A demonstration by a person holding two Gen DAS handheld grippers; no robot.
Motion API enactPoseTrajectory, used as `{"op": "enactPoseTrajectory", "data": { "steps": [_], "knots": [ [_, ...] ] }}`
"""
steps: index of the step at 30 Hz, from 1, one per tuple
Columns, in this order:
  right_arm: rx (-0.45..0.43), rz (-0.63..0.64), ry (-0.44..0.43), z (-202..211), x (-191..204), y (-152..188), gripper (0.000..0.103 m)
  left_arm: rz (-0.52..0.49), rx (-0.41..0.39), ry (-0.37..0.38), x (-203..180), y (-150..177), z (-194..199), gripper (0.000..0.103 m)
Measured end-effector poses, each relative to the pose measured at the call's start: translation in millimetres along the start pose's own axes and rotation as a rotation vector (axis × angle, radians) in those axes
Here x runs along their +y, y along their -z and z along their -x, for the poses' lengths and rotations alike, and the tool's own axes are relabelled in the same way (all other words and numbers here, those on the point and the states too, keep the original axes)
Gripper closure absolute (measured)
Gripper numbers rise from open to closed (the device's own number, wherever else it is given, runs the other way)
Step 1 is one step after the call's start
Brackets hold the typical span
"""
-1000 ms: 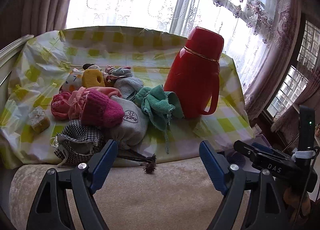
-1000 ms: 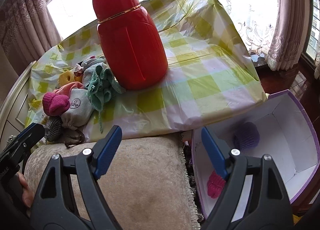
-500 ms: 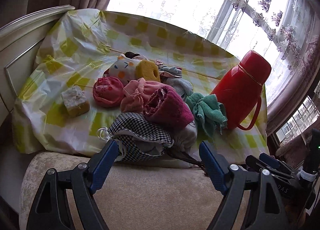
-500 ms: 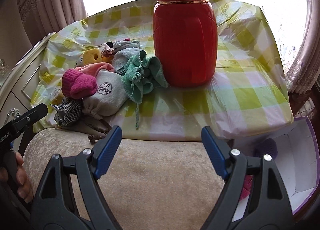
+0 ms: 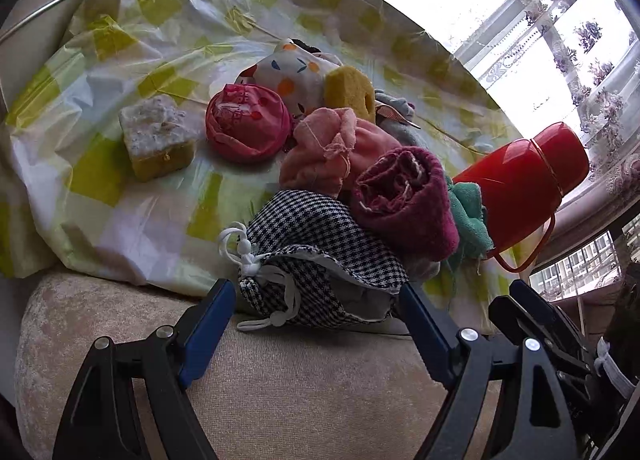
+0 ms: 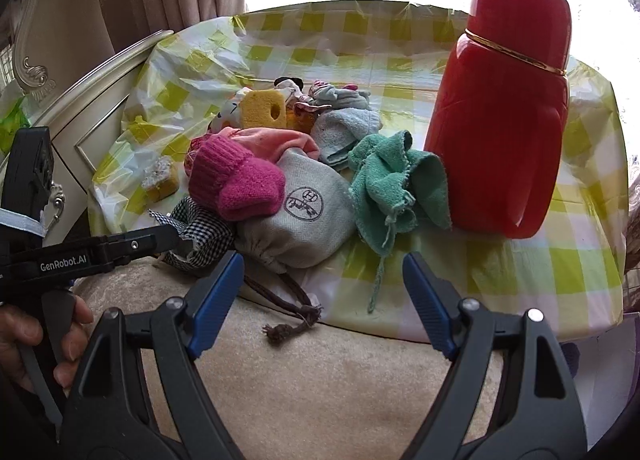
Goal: Organize soft objects
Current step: 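Grasp the checkered drawstring bag with the left tool while the right grasps the pink knit mitten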
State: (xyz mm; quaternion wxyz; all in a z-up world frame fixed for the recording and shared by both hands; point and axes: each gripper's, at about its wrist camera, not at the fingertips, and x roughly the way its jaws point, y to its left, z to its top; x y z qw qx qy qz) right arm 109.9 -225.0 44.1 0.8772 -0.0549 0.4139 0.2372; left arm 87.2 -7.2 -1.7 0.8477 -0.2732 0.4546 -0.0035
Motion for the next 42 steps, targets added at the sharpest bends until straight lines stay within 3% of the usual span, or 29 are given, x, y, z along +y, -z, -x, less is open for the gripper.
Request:
{"op": "enactPoseTrajectory", "data": {
  "steps": [12, 17, 20, 23, 25, 31, 34, 42],
  "knots": [
    [0.014, 0.016, -0.114, -36, 33, -38, 0.019, 0.052, 0.1, 0.028, 10, -17, -33, 0.019],
    [0.066, 0.017, -0.155, -61, 40, -45, 0.02, 0.064, 0.102, 0.033, 14, -20, -39, 0.051],
    [0.101, 0.002, -0.191, -75, 38, -46, 0.02, 0.058, 0.101, 0.05, 17, -18, -40, 0.061],
    [0.144, -0.016, -0.222, -88, 36, -44, 0.033, 0.047, 0.096, 0.049, 16, -15, -39, 0.079],
    [0.149, -0.016, -0.23, -89, 37, -42, 0.046, 0.05, 0.082, 0.051, 17, -14, -37, 0.082],
    [0.097, -0.009, -0.239, -77, 36, -41, 0.068, 0.019, 0.005, 0.028, 10, -8, -21, 0.087],
    [0.067, -0.01, -0.241, -69, 35, -40, 0.074, 0.006, -0.042, 0.011, 8, -5, -9, 0.089],
    [-0.012, -0.033, -0.238, -40, 26, -35, 0.077, -0.007, -0.151, 0.002, 1, -3, 16, 0.089]
  ]
}}
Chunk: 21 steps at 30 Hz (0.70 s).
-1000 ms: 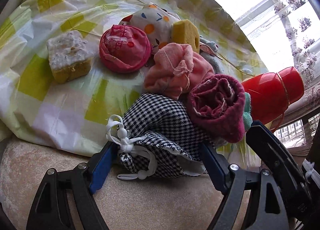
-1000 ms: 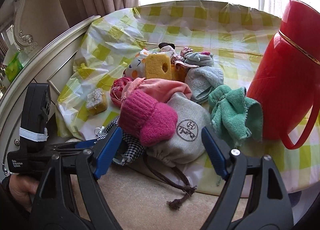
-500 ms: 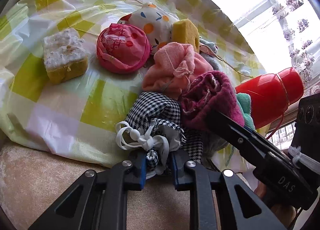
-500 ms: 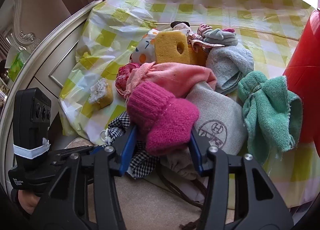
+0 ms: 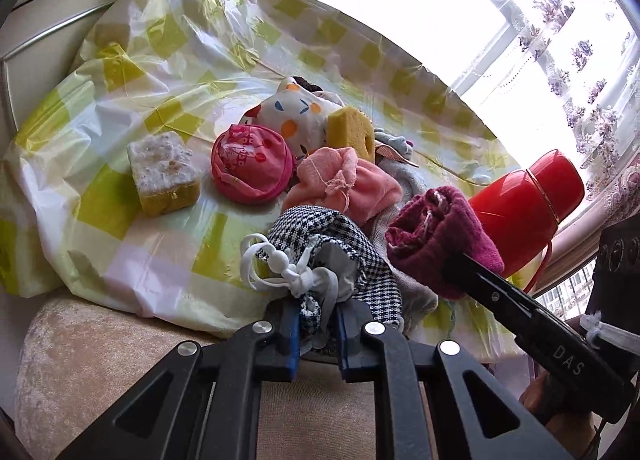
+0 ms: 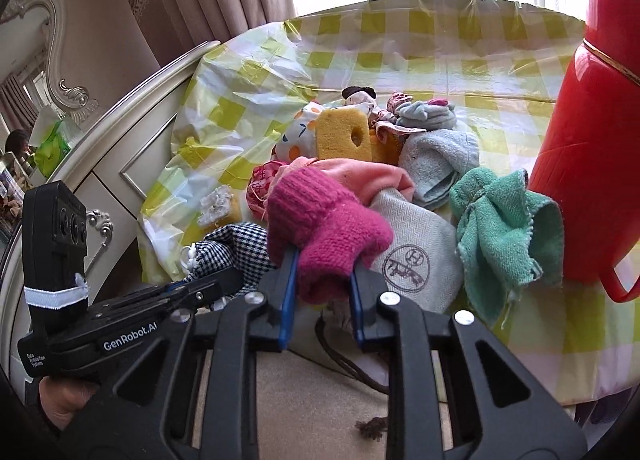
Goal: Organize soft objects
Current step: 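Grasp the checkered drawstring bag with the left tool while the right grasps the pink knit mitten, then carry both items to the white box and open the left tool to drop the checkered bag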
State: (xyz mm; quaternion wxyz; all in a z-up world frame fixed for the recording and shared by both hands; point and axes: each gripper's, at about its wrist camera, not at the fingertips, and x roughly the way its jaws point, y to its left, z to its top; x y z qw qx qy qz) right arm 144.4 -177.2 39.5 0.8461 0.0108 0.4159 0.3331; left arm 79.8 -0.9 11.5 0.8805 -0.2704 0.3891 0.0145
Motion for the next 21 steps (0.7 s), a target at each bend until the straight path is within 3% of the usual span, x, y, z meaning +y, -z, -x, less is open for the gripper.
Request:
{"op": "enactPoseTrajectory", "data": {
  "steps": [10, 21],
  "knots": [
    [-0.064, -0.087, 0.041, 52, -33, 26, 0.077, -0.055, -0.106, 0.051, -26, 9, 29, 0.089],
    [-0.114, -0.227, 0.177, 133, -100, 66, 0.077, -0.215, -0.078, 0.182, -106, 35, 24, 0.089]
  ]
}}
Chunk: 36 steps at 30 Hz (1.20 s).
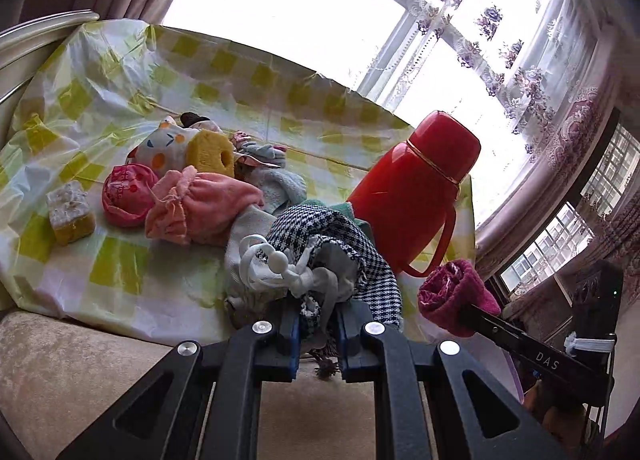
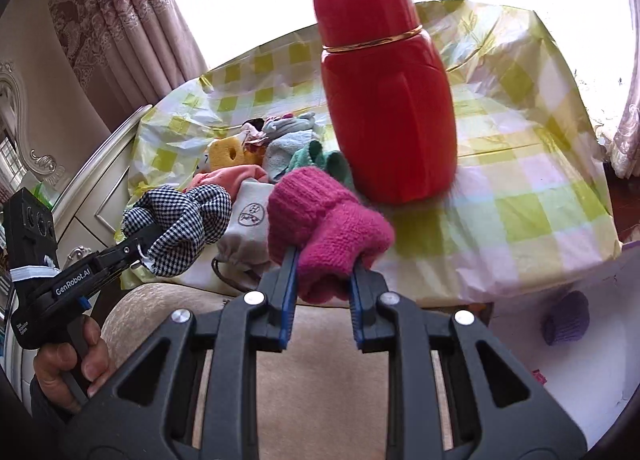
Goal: Organize soft objects
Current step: 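Carry both items to the white box and open the left tool to drop the checkered bag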
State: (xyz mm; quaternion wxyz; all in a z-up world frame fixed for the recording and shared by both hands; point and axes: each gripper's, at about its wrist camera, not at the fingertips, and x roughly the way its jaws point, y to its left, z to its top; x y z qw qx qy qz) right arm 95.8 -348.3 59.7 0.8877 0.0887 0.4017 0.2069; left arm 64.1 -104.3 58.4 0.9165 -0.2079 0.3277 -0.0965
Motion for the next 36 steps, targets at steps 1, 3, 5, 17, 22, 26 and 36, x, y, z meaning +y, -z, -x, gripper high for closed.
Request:
{"op": "enactPoseTrajectory", "data": {
  "steps": [1, 3, 5, 17, 22, 26, 36],
  "knots": [
    [-0.007, -0.011, 0.019, 7, -10, 2, 0.077, -0.014, 0.009, 0.017, -9, 1, -3, 0.089],
    [-0.013, -0.04, 0.052, 19, -28, 5, 0.077, -0.043, 0.024, 0.046, -26, 4, -10, 0.089],
    [-0.018, -0.069, 0.085, 30, -46, 10, 0.077, -0.075, 0.041, 0.077, -44, 7, -16, 0.089],
    [0.001, -0.243, 0.252, 73, -137, 49, 0.077, -0.328, 0.196, 0.229, -158, 41, -63, 0.089],
    [0.008, -0.305, 0.296, 84, -164, 63, 0.077, -0.421, 0.251, 0.259, -197, 55, -82, 0.088],
    [0.016, -0.344, 0.313, 87, -181, 71, 0.077, -0.468, 0.282, 0.268, -218, 62, -96, 0.088],
    [0.033, -0.39, 0.314, 83, -203, 78, 0.077, -0.555, 0.326, 0.256, -248, 72, -118, 0.07]
  ]
}}
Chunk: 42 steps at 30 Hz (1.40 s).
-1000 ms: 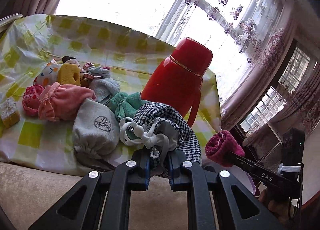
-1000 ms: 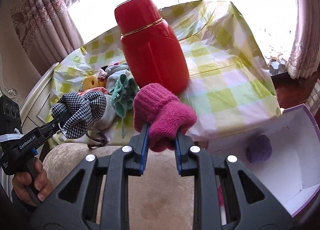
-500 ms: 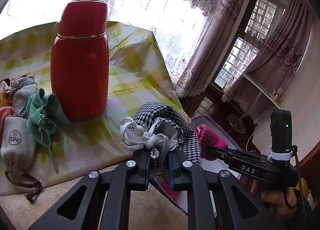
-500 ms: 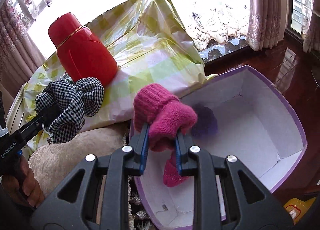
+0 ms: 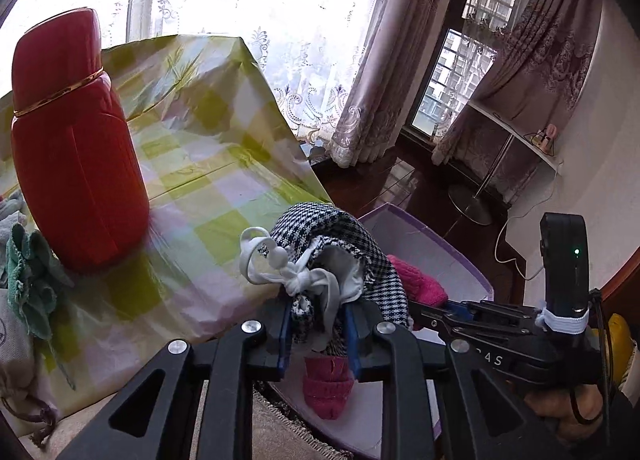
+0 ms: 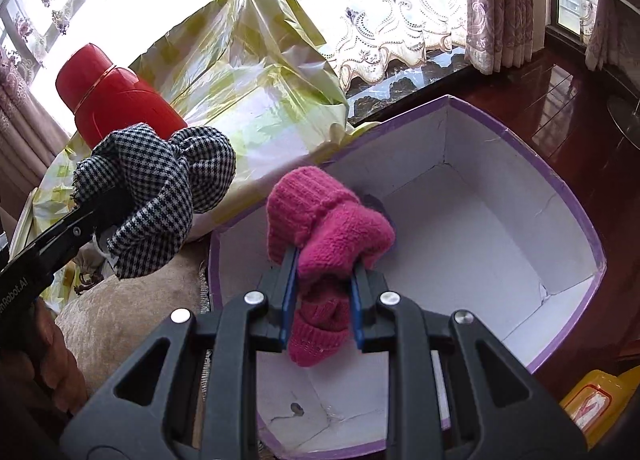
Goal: Organize soft objects
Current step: 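Carry both items to the white box and open the left tool to drop the checkered bag, then lower the pink knit mitten into the box and open the right tool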
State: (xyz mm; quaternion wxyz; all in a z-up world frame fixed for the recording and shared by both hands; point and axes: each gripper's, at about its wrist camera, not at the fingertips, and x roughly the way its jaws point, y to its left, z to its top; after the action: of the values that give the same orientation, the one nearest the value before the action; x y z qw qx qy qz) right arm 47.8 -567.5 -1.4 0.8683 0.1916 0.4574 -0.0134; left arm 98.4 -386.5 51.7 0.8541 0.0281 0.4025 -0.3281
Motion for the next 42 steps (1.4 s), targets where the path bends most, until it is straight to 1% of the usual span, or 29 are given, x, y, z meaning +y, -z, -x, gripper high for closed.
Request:
{"op": "enactPoseTrajectory", "data": {
  "steps": [1, 2, 4, 6, 13, 21, 27, 31, 33, 37, 40, 42],
  "knots": [
    [0.003, -0.001, 0.0, -1, -1, 1, 0.077, -0.004, 0.018, -0.007, 0, 0, -5, 0.057],
    [0.007, -0.003, -0.001, -3, -2, 1, 0.077, -0.002, 0.034, -0.016, 1, 0, -10, 0.052],
    [0.02, -0.007, -0.001, -8, -3, 3, 0.077, 0.02, 0.071, -0.031, 6, 2, -19, 0.052],
    [0.031, -0.007, -0.001, -13, -4, 5, 0.077, 0.05, 0.086, -0.04, 13, 4, -22, 0.052],
    [0.082, -0.012, 0.006, -27, -5, 11, 0.077, 0.141, 0.069, -0.059, 34, 5, -15, 0.052],
    [0.132, 0.008, 0.037, -40, -5, 17, 0.077, 0.18, 0.055, -0.061, 43, 8, -8, 0.051],
    [0.197, 0.05, 0.047, -69, 5, 17, 0.077, 0.24, 0.044, -0.07, 58, 16, 1, 0.05],
    [0.245, 0.104, 0.042, -93, 21, 16, 0.077, 0.277, 0.038, -0.077, 67, 21, 5, 0.05],
    [0.259, 0.114, 0.034, -99, 25, 16, 0.077, 0.29, 0.034, -0.079, 71, 22, 8, 0.05],
    [0.211, 0.08, 0.035, -79, 15, 12, 0.077, 0.319, 0.018, -0.078, 78, 26, 13, 0.05],
    [0.174, 0.05, 0.057, -56, 0, 9, 0.077, 0.335, 0.018, -0.073, 81, 28, 14, 0.049],
    [0.165, 0.031, 0.071, -47, -10, 8, 0.077, 0.332, 0.015, -0.071, 81, 29, 15, 0.05]
  ]
}}
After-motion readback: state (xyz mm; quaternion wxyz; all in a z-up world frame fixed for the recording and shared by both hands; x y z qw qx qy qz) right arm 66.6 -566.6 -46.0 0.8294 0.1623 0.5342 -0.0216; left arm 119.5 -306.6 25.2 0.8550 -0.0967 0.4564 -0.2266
